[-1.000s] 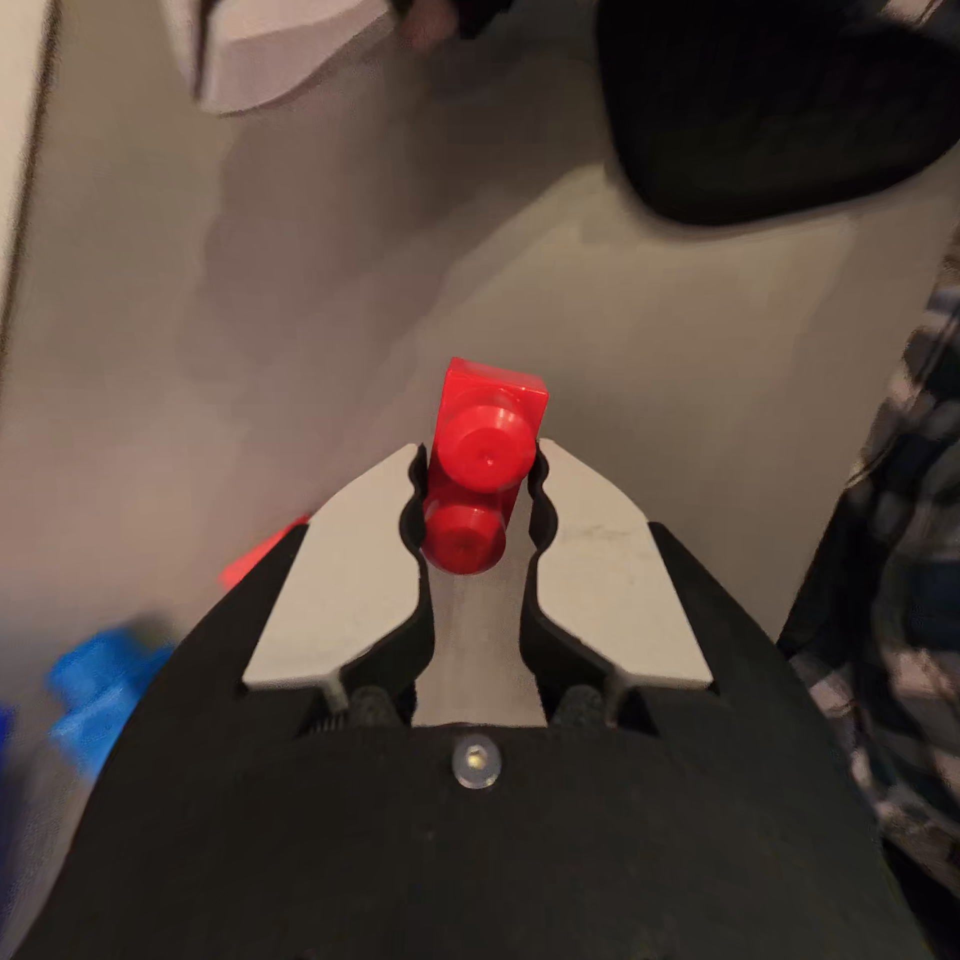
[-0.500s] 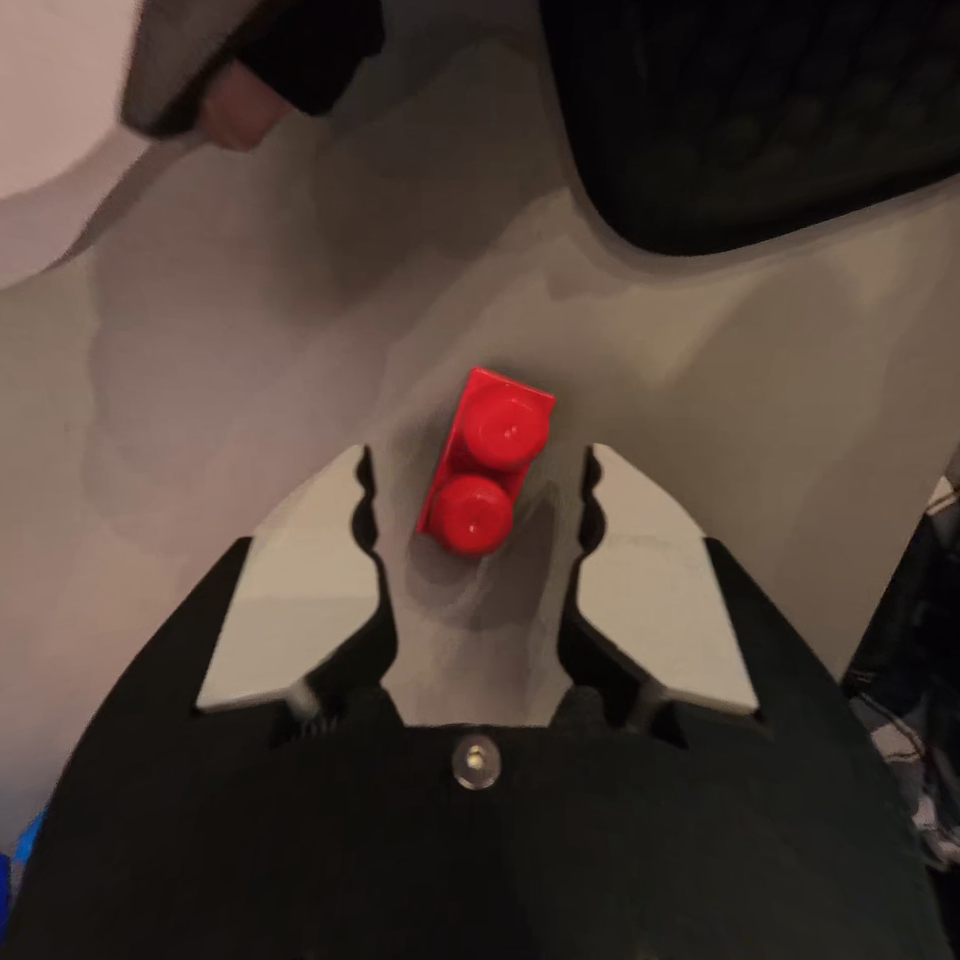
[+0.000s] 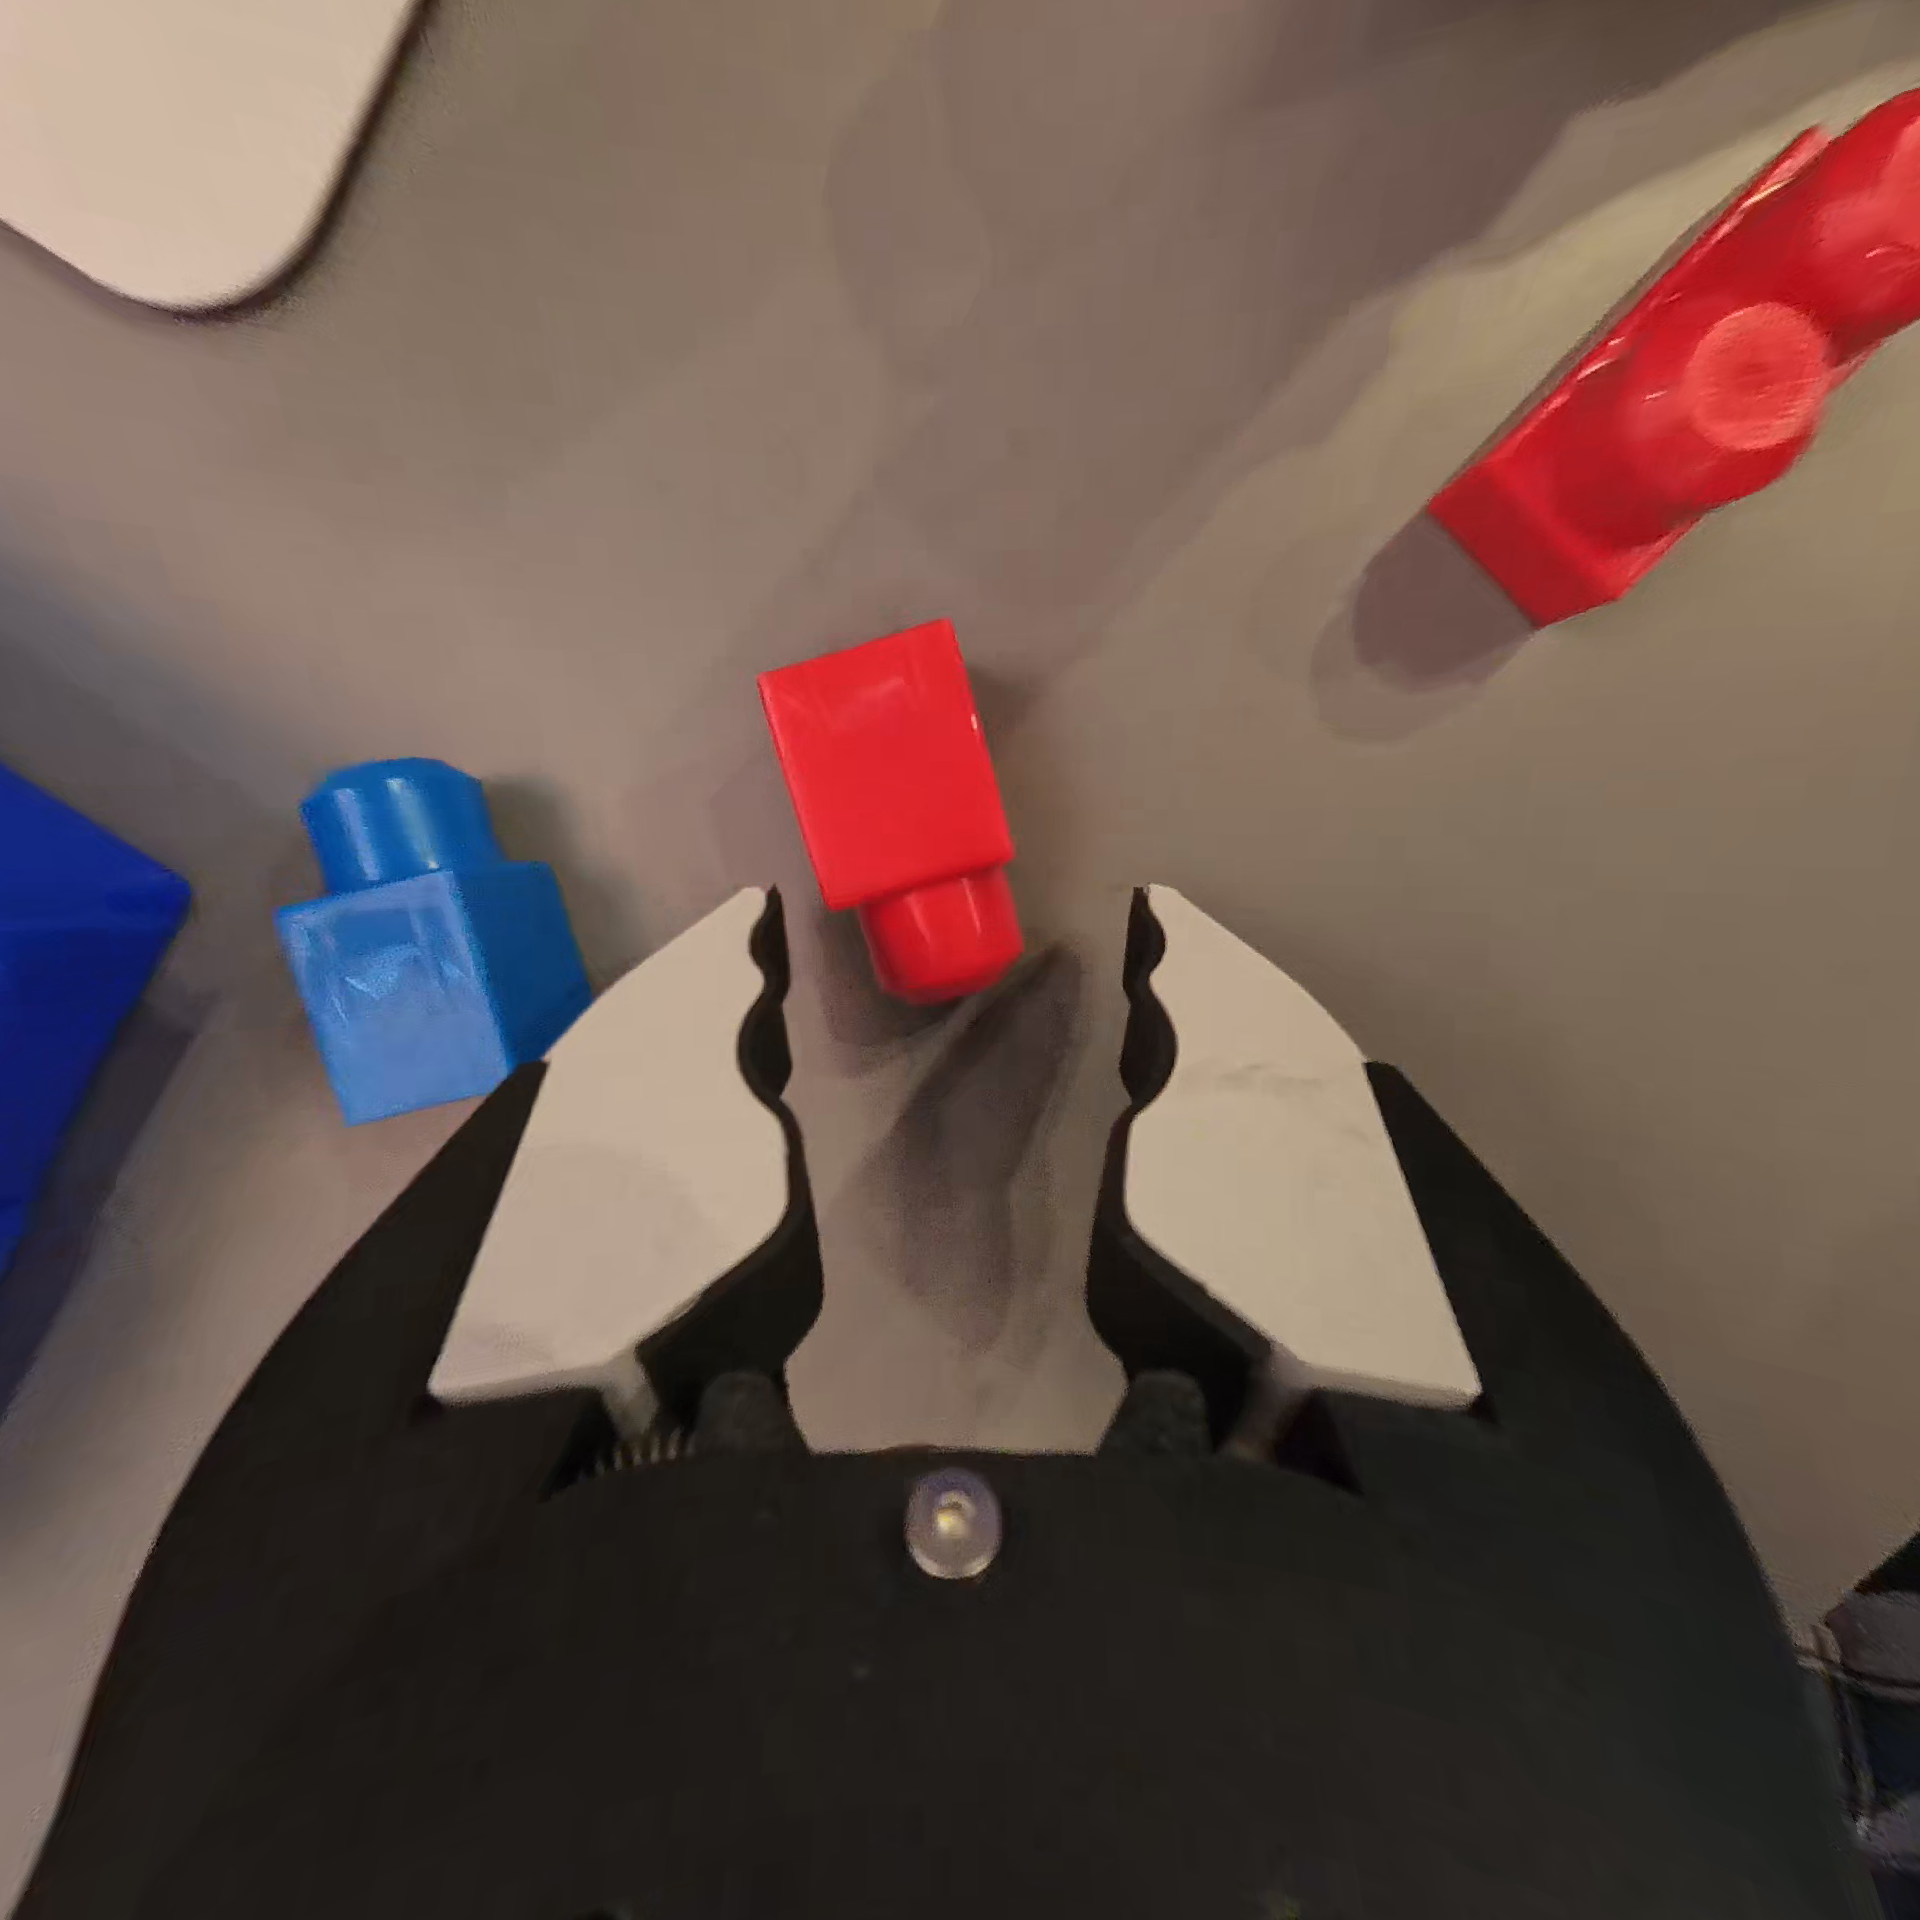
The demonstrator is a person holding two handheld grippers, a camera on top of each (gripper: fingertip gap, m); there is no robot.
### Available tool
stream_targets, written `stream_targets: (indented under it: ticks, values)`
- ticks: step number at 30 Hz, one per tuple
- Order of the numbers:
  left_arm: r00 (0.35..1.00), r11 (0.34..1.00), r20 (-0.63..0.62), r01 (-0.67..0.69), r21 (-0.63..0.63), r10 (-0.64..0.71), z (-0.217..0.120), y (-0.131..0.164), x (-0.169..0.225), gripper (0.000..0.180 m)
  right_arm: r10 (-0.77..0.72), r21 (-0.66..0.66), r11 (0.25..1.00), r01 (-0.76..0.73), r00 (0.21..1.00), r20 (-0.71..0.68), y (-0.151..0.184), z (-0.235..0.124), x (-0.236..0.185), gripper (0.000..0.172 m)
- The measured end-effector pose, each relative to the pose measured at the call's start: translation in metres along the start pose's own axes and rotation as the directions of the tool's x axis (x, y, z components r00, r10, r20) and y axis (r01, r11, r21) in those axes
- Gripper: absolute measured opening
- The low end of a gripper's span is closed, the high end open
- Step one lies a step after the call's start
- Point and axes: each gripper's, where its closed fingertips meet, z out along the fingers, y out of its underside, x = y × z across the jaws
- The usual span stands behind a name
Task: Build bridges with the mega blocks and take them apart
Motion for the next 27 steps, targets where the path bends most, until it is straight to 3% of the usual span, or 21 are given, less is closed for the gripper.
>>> stream_targets:
  ticks: [2,4,5,8,10,12,16,20,23,25,27]
  values:
    - [1.0,0.999,-0.002,0.012,-0.038,-0.012,0.009,0.006,0.001,0.055,-0.006,-0.007,1.0,0.006,1.0,0.003,0.001,0.001,-0.001,0.0]
    - [0.999,1.0,-0.033,0.003,-0.013,-0.003,0.01,0.005,0.007,0.032,-0.006,-0.002,1.0,0.006,1.0,0.018,0.001,0.001,-0.003,0.0]
    - [0.999,1.0,-0.046,-0.017,-0.012,0.017,0.009,0.005,0.009,0.03,-0.005,0.003,1.0,0.005,1.0,0.028,0.0,0.002,-0.005,0.0]
    - [0.964,0.968,-0.123,-0.244,-0.05,0.237,0.004,0.009,0.023,0.03,-0.015,0.02,1.0,0.013,0.997,0.079,-0.003,0.003,-0.014,0.0]
    - [0.935,0.933,-0.097,-0.349,-0.085,0.341,0.002,0.006,0.018,0.03,-0.038,0.031,0.999,0.034,0.991,0.13,-0.007,0.004,-0.025,0.0]
    - [0.865,0.876,-0.167,-0.482,-0.01,0.474,0.0,-0.001,0.032,0.03,-0.085,0.042,0.996,0.079,0.978,0.189,-0.015,0.004,-0.04,0.0]
    - [0.799,0.821,-0.237,-0.57,-0.005,0.553,0.002,-0.003,0.04,0.03,-0.043,-0.001,0.999,0.045,0.961,0.274,-0.033,0.02,-0.061,0.0]
    - [0.771,0.8,-0.262,-0.6,0.005,0.58,0.007,-0.01,0.044,0.03,-0.065,-0.174,0.977,0.121,0.952,0.299,-0.016,0.048,-0.067,0.0]
    - [0.79,0.805,-0.196,-0.593,0.003,0.582,0.011,-0.017,0.032,0.03,-0.051,-0.203,0.971,0.13,0.935,0.352,-0.013,0.057,-0.075,0.0]
    - [0.816,0.833,-0.187,-0.553,0.019,0.547,0.011,-0.021,0.03,0.039,-0.035,-0.233,0.964,0.132,0.924,0.38,-0.011,0.059,-0.078,0.0]
    - [0.837,0.839,-0.077,-0.545,-0.013,0.542,0.013,-0.028,0.011,0.04,-0.029,-0.252,0.952,0.171,0.874,0.485,-0.011,0.053,-0.097,0.0]
